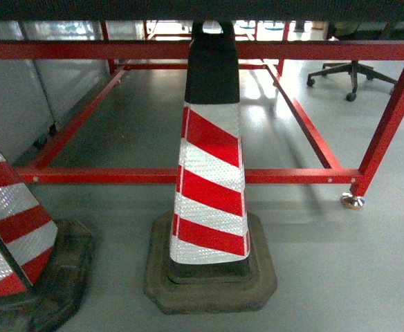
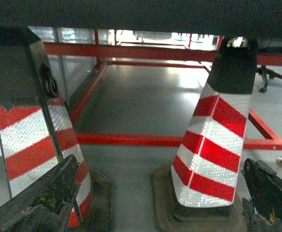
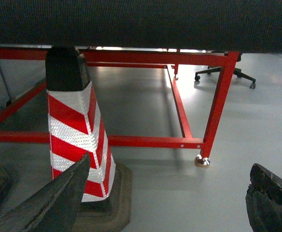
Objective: Sort blue parts and orange caps into right shelf containers
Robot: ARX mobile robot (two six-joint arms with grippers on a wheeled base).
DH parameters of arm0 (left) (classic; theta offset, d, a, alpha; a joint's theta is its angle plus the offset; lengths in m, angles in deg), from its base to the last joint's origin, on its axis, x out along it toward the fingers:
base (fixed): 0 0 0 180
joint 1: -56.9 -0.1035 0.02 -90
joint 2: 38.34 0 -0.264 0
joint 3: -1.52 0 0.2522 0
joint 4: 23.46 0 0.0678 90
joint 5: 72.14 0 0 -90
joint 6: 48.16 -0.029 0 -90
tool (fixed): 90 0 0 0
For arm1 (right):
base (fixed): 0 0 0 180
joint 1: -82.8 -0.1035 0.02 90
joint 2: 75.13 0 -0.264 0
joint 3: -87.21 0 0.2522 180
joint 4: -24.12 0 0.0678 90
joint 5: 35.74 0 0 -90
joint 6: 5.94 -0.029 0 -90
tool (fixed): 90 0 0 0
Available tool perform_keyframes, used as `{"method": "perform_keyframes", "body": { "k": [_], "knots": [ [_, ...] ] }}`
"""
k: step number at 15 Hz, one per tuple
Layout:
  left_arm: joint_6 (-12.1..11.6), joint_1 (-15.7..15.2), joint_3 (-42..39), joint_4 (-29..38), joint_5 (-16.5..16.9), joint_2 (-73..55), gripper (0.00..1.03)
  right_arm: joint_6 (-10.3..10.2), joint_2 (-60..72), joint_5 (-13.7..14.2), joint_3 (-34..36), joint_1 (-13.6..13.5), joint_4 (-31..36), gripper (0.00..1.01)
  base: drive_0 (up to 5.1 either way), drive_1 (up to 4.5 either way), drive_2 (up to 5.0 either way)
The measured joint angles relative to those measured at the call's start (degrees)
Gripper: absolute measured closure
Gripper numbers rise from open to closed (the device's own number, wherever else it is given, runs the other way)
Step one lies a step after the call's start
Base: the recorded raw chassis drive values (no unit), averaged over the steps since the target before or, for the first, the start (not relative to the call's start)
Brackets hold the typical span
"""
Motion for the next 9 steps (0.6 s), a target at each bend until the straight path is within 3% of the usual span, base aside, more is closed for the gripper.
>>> {"method": "perform_keyframes", "body": {
  "k": [9],
  "knots": [
    [0.0,0.0,0.0,0.1,0.0,0.0,0.05,-0.4,0.0,0.1,0.0,0.0,0.0,0.03,0.0,0.00,0.0]
  ]
}}
